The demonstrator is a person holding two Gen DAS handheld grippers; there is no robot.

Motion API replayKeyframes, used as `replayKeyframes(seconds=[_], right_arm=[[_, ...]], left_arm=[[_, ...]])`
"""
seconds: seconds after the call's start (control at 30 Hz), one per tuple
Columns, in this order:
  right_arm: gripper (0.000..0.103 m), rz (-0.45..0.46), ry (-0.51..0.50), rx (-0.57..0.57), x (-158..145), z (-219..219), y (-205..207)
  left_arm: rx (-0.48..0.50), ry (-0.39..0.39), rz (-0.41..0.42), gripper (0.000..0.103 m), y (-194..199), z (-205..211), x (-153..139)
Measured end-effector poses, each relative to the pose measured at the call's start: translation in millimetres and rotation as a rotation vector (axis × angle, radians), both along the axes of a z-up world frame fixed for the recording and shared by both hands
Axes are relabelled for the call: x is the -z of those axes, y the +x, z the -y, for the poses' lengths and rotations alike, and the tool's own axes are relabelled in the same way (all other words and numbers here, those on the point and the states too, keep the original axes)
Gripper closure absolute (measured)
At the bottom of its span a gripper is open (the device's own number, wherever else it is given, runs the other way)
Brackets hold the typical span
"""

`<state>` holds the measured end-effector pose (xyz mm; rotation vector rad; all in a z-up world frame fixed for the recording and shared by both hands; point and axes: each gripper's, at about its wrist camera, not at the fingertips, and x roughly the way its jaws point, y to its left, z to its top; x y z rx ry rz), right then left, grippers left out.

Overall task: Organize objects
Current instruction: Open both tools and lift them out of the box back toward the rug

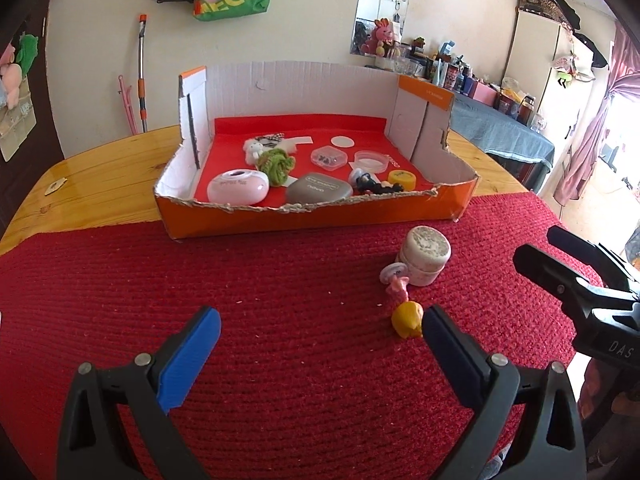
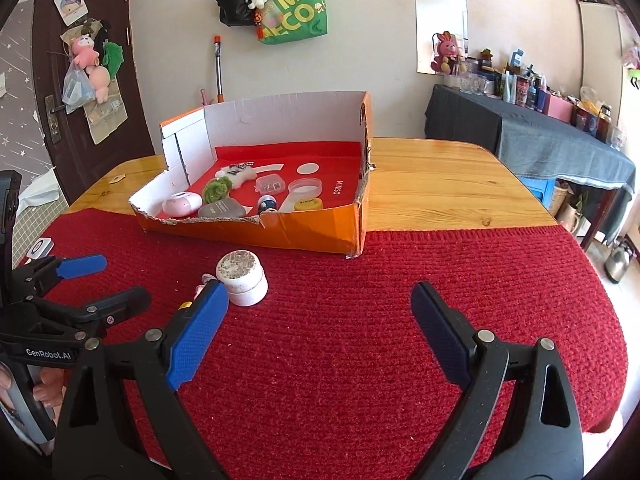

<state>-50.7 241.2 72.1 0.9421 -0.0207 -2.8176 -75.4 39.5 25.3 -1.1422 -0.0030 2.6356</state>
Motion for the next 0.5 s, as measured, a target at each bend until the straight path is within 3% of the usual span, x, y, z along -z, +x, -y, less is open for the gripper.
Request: replayKeyframes(seconds=[0.3,0.5], right_arm=[[0.009,0.017,-0.025,0.031,0,-16,-5],[0.009,0.026,-0.037,0.013,0,-17,-9]], left_arm=[[0.031,-0.041,0.076,0.002,-23,-27,19],[0.006,-0.109,0.053,0.004,-33,-23,20]])
